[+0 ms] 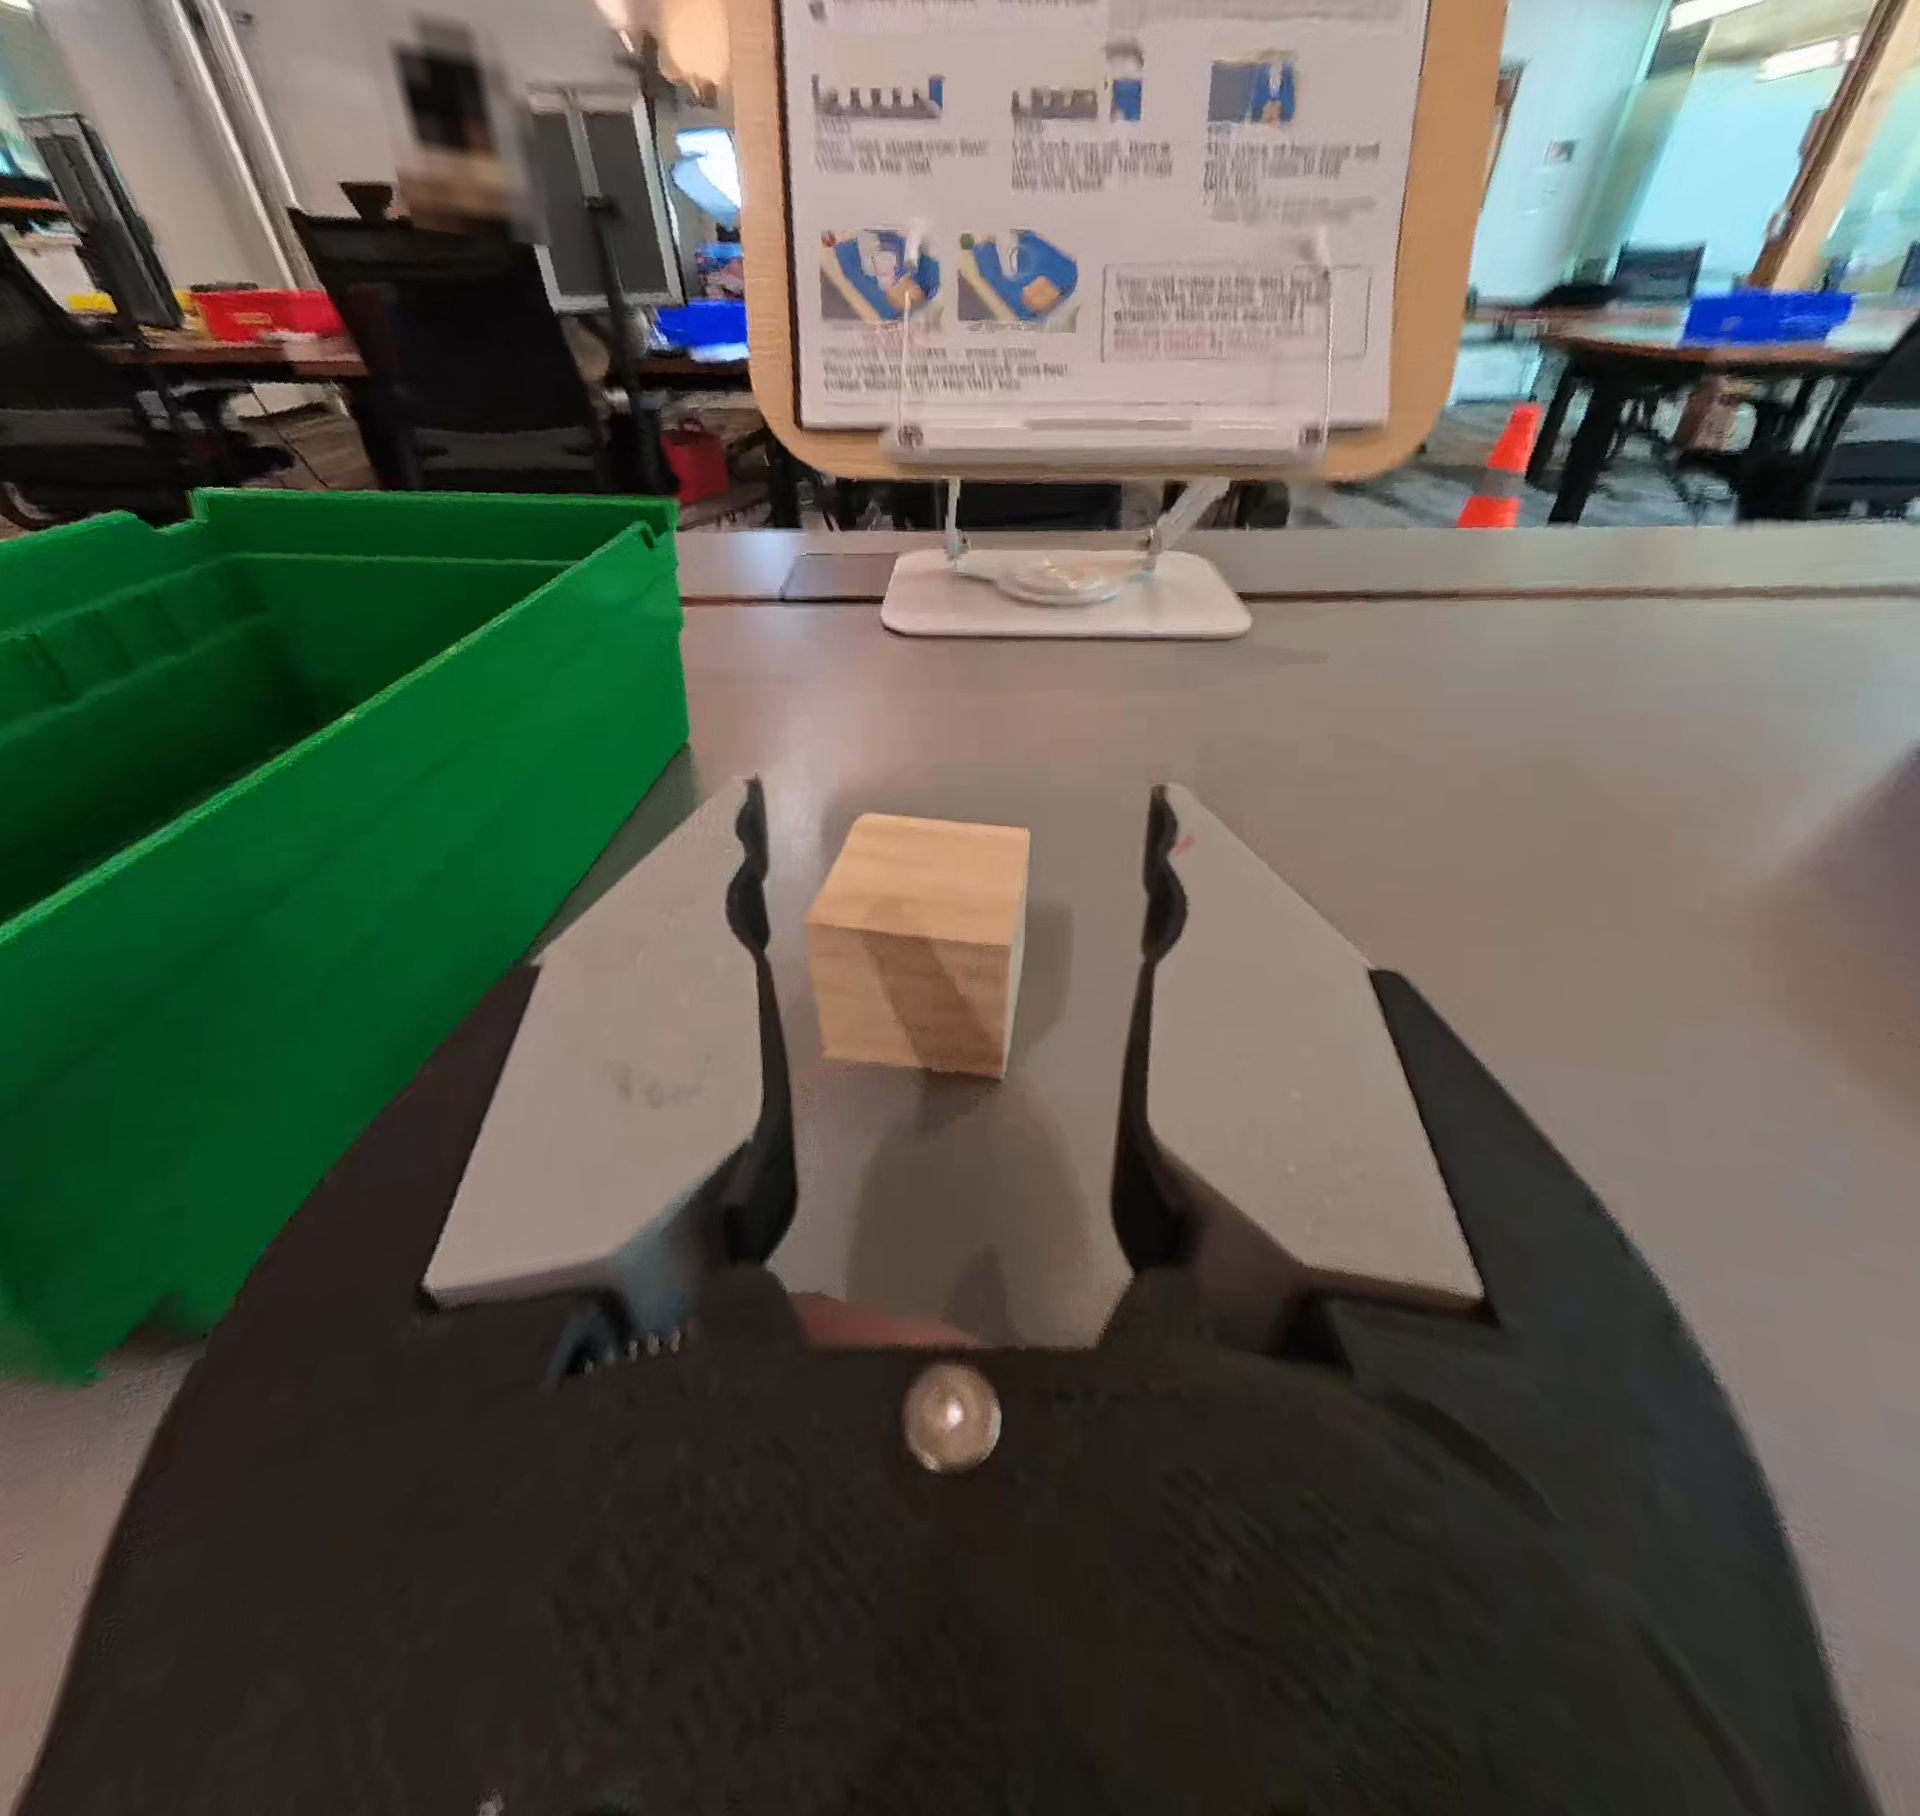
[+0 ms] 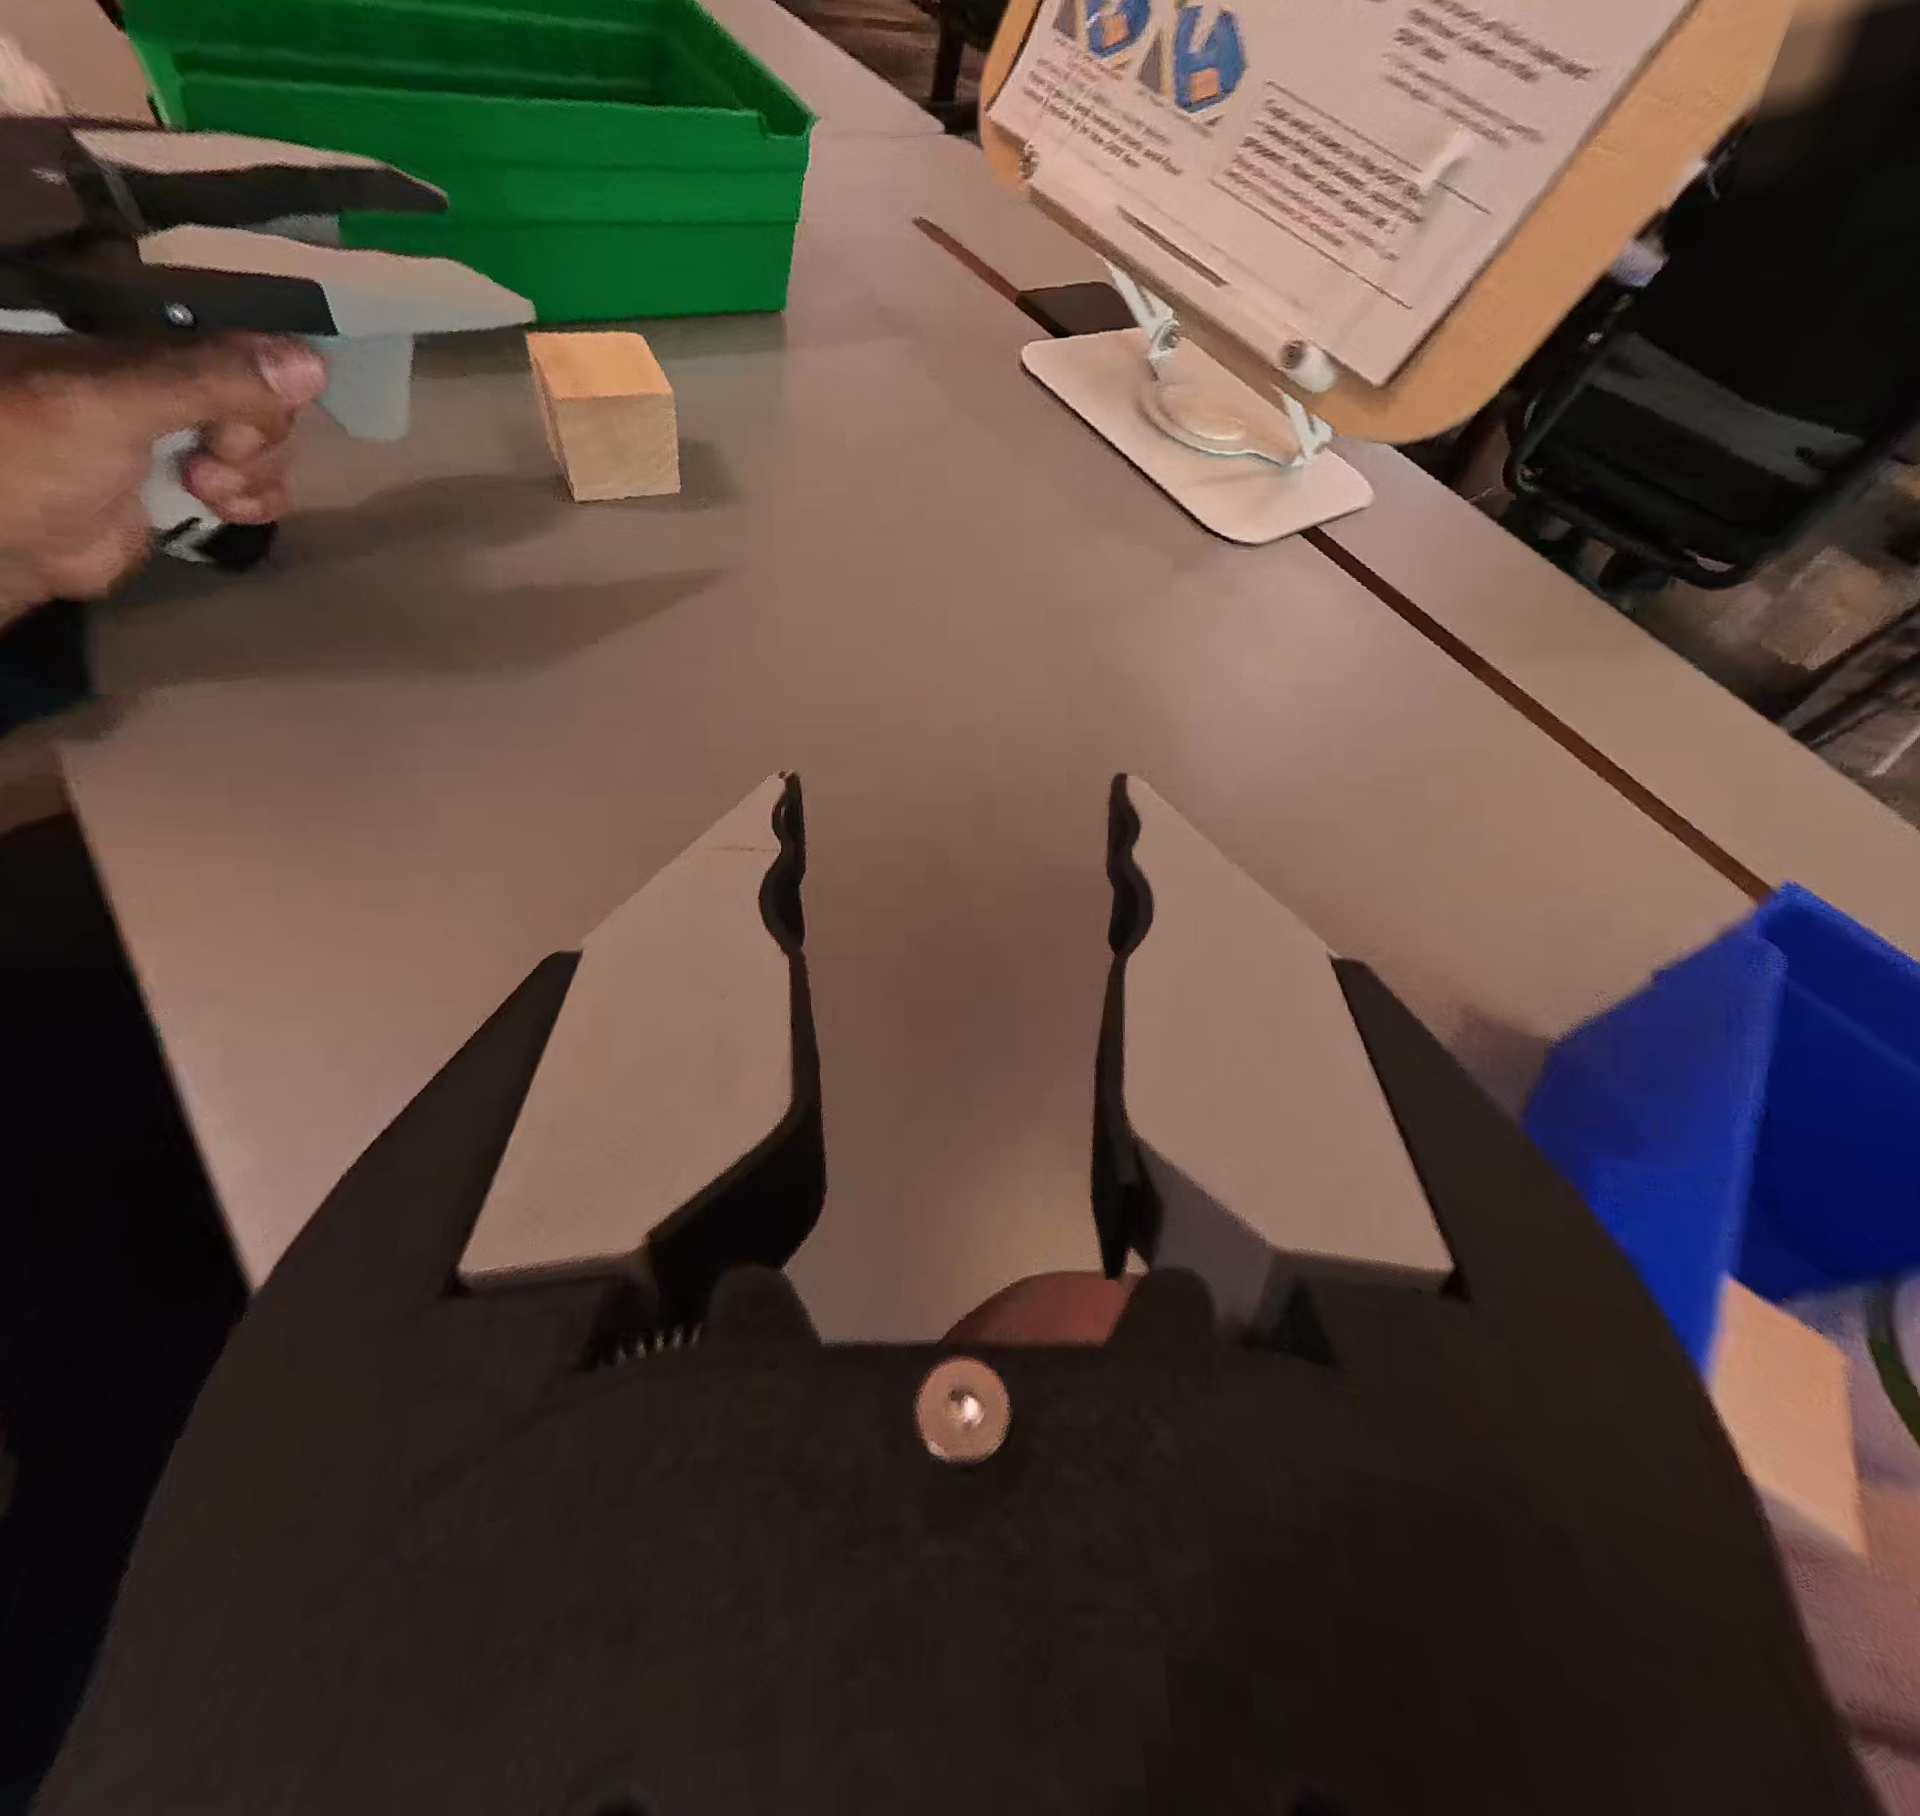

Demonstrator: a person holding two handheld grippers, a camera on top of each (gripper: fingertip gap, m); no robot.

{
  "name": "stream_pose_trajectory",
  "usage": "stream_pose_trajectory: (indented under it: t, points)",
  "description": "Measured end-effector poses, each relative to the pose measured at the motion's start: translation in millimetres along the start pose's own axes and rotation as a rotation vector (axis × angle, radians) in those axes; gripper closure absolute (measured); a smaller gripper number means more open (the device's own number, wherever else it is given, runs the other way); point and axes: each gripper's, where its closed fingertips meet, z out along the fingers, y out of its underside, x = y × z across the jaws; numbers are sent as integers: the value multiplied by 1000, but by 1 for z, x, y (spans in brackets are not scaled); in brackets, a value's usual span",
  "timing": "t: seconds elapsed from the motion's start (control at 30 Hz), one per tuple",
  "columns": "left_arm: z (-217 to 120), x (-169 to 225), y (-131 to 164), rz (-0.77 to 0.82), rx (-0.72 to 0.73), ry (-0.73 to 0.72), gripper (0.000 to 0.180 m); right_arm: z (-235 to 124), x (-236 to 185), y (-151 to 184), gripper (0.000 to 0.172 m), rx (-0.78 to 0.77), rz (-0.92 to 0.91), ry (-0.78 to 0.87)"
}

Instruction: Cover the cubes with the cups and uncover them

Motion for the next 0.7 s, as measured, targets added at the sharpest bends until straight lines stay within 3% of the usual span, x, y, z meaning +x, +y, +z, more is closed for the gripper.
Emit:
stream_pose_trajectory:
  t: [0.13, 0.17, 0.3, 0.43, 0.6, 0.7]
  points:
    - [21, 16, 50, 80, -360, 112, 91, 73, -18, 0, 109, -9, -37, -26]
    - [28, 15, 57, 139, -401, 103, 79, 88, -18, -2, 109, 9, -29, -32]
    - [51, -13, 66, 332, -462, -23, 84, 129, -16, 4, 113, 43, -15, -48]
    - [66, -29, 75, 319, -526, -24, 67, 133, -22, 22, 115, 11, -95, -61]
    - [64, -36, 68, 247, -478, 29, 81, 131, -33, 27, 117, 1, -126, -79]
    - [54, -38, 75, 246, -522, 53, 77, 132, -41, 21, 119, 20, -120, -99]
